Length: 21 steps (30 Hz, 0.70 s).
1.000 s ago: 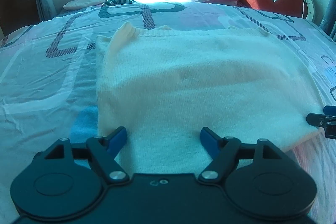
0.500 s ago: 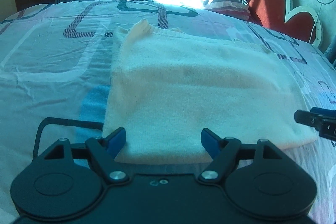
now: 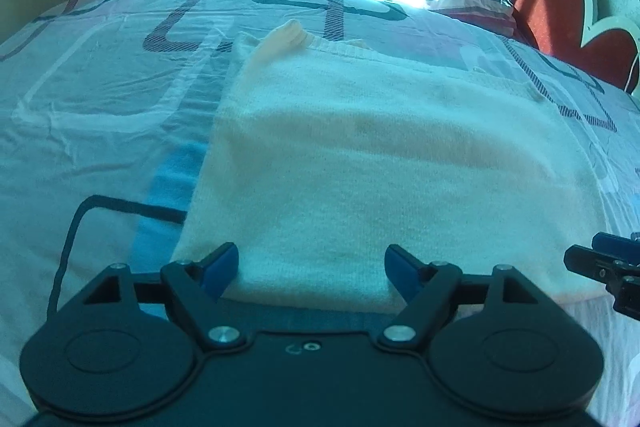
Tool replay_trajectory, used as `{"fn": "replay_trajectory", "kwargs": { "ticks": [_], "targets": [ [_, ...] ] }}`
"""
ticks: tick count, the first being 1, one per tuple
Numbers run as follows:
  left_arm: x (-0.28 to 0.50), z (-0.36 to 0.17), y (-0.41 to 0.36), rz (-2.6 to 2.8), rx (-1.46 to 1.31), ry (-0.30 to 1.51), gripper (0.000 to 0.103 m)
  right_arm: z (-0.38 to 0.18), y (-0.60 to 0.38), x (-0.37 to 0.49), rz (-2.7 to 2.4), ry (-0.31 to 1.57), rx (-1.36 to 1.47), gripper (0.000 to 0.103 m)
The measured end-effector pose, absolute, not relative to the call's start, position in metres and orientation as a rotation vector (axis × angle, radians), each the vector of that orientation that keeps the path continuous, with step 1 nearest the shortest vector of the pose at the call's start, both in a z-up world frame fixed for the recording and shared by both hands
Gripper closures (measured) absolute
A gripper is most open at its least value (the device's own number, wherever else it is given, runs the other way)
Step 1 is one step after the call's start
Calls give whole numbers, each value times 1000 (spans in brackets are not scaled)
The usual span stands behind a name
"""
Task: Fold small clothes
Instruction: 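Move both grippers to the side edge of the folded sweater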
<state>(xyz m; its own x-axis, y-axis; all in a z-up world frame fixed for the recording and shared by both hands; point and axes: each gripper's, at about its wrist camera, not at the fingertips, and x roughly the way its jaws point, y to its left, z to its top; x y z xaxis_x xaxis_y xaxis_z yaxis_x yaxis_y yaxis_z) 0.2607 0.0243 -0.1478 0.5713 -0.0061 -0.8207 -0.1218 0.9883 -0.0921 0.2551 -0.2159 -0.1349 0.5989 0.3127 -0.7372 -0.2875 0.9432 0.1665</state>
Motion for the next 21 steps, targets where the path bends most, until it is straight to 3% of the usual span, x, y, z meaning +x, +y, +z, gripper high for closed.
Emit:
{"fn": "replay_trajectory", "kwargs": {
  "ticks": [6,21],
  "targets": [
    [236,-157,42,38,-360,1013,21,-126,-192,257,374,833,16,51],
    [263,-176,76,-34,-701,879,17,-140,-138,289,349,865,9,51]
  ]
}}
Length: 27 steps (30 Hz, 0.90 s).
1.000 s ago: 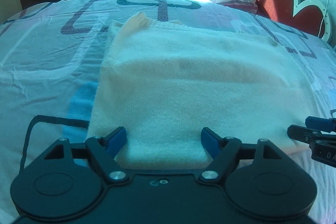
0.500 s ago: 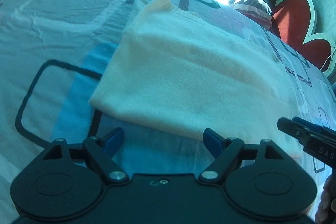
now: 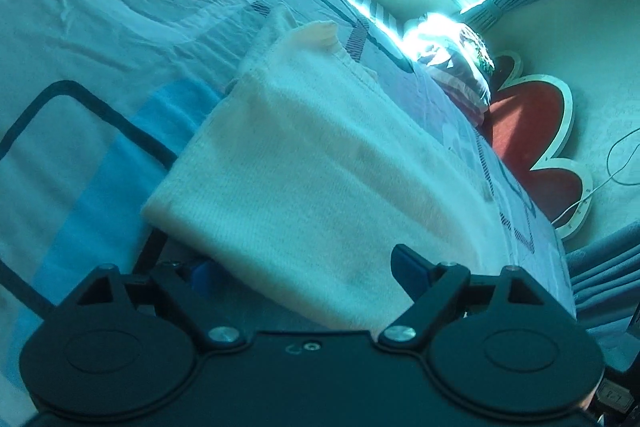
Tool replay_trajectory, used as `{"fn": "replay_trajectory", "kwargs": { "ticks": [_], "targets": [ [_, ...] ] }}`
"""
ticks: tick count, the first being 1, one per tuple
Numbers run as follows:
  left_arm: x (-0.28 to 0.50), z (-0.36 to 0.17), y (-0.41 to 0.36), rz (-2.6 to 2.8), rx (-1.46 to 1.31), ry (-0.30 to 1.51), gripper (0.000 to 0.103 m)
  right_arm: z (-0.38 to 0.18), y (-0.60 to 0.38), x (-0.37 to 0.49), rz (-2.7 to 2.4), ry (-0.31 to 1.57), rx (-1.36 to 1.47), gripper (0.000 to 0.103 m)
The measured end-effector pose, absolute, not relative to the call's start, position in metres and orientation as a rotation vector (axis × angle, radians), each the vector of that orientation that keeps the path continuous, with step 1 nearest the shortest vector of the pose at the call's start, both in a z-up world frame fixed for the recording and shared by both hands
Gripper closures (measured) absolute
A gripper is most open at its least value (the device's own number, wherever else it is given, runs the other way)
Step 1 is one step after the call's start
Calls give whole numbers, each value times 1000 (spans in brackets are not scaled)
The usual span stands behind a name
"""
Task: Fold small clothes
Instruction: 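Move both grippers to the side edge of the folded sweater, then grasp the sweater edge with the left gripper and lift it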
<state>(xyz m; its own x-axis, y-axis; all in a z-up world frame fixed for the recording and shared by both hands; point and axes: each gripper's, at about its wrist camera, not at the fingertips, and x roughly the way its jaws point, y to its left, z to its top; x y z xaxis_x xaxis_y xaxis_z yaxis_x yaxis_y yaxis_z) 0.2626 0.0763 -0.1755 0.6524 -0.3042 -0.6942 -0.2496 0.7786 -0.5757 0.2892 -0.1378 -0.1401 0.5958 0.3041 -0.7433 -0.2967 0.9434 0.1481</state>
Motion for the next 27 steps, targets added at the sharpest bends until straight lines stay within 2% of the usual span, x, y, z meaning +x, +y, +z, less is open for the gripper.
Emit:
{"fn": "replay_trajectory", "kwargs": {
  "ticks": [12,15,18,20,21,22,27],
  "targets": [
    [292,-186,89,-43,-790,796,18,-145,-131,316,288,846,-14,51],
    [297,-189,92,-36,-808,766,24,-144,-132,327,260,833,-14,51],
    [300,-191,96,-17,-827,743,40,-144,-133,340,236,814,-6,51],
    [301,-195,100,4,-844,742,63,-148,-132,346,225,816,-12,51],
    [302,-197,102,13,-854,741,69,-152,-131,348,225,826,-24,51],
    [302,-199,104,20,-859,743,78,-159,-129,350,221,844,-44,51],
    [300,-197,106,31,-855,725,89,-168,-122,348,224,826,-127,50]
  ]
}}
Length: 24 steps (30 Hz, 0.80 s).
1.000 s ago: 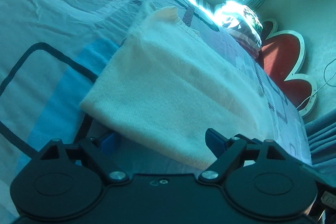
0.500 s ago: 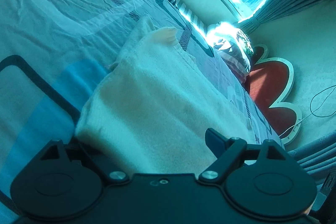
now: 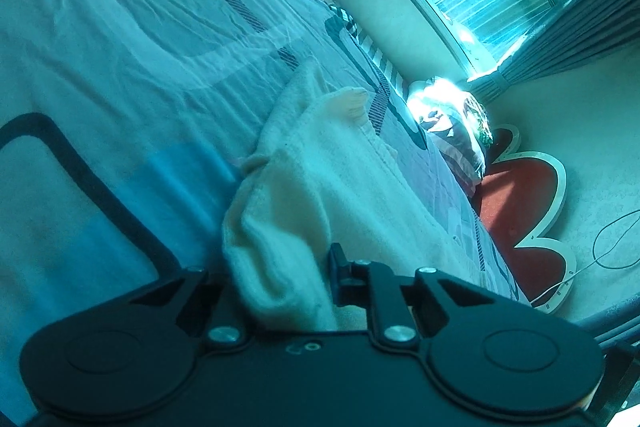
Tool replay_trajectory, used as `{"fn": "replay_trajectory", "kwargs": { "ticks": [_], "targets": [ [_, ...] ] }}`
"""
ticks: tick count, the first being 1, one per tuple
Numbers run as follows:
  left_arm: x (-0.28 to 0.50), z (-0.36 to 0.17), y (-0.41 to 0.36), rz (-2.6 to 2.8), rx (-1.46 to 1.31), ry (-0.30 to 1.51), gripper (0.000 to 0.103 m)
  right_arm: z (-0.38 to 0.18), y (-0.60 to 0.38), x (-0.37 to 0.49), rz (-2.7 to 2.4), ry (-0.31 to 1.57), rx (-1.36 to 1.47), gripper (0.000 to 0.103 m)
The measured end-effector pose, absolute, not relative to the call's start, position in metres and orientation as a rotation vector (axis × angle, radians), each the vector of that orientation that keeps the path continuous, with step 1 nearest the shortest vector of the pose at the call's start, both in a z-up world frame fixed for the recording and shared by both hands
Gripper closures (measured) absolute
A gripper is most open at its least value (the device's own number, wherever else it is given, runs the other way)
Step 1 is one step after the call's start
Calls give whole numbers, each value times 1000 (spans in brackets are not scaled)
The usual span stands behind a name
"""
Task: Fold small clothes
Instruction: 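Grasp the sweater edge with the left gripper and lift it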
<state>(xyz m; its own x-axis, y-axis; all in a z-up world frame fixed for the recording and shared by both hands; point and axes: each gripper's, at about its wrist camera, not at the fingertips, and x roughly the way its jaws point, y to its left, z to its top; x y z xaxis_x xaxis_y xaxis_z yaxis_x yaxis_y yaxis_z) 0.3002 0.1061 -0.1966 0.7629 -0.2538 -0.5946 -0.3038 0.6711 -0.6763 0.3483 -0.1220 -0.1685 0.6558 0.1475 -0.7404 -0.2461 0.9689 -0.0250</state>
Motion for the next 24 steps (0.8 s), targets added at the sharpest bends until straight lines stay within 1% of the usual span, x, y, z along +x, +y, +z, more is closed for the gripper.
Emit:
{"fn": "replay_trajectory", "kwargs": {
  "ticks": [6,7,8,11,14,18,24],
  "targets": [
    [295,-165,88,4,-704,654,94,-179,-119,340,234,763,-169,50],
    [295,-156,82,-14,-664,638,94,-178,-122,342,238,774,-146,49],
    [296,-145,74,-40,-618,622,97,-175,-126,345,249,784,-111,49],
    [302,-120,44,-123,-491,591,97,-161,-151,346,259,777,32,49],
    [310,-104,4,-218,-387,578,97,-147,-178,340,224,749,93,49],
    [316,-106,-55,-346,-291,604,97,-135,-225,332,160,747,149,49],
    [315,-143,-122,-467,-184,738,97,-130,-295,319,36,767,182,49]
  ]
}}
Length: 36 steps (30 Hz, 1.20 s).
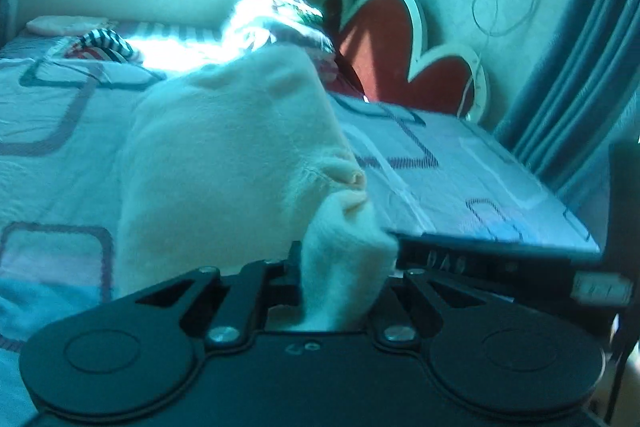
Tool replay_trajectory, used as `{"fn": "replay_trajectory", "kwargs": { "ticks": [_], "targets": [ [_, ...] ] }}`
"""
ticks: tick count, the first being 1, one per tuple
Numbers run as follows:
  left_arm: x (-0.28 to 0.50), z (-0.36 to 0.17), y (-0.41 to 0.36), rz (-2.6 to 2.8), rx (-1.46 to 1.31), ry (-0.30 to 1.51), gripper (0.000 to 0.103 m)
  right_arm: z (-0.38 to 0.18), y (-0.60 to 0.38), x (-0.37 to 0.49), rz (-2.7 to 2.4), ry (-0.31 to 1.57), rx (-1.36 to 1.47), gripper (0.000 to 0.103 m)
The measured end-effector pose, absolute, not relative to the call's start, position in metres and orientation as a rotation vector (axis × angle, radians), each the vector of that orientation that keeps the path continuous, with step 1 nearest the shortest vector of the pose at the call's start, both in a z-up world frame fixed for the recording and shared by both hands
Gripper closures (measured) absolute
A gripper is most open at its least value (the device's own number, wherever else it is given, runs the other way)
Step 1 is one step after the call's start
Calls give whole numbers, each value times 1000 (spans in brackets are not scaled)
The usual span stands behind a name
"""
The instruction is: Fold small clothes
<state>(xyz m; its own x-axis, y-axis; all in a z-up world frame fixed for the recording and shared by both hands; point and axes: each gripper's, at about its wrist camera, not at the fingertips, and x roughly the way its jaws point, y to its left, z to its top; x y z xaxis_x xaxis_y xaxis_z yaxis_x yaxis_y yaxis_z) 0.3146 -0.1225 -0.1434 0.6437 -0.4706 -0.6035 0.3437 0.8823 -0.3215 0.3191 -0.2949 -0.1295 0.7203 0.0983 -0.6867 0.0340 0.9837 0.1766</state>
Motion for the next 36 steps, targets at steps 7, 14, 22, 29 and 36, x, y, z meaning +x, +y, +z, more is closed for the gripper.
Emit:
{"fn": "replay_trajectory", "kwargs": {
  "ticks": [7,14,22,29,36],
  "targets": [
    [290,-158,-143,-509,-92,822,38,-115,-323,305,101,756,317,49],
    [254,-136,-106,-488,-91,761,32,-126,-301,320,264,844,406,49],
    [273,-137,-46,-257,-193,762,32,-147,-289,335,293,897,451,50],
    [306,-132,-34,-205,-254,737,32,-144,-287,340,285,892,452,83],
    [334,-134,-47,-214,-269,724,32,-126,-286,337,246,822,298,90]
  ]
}}
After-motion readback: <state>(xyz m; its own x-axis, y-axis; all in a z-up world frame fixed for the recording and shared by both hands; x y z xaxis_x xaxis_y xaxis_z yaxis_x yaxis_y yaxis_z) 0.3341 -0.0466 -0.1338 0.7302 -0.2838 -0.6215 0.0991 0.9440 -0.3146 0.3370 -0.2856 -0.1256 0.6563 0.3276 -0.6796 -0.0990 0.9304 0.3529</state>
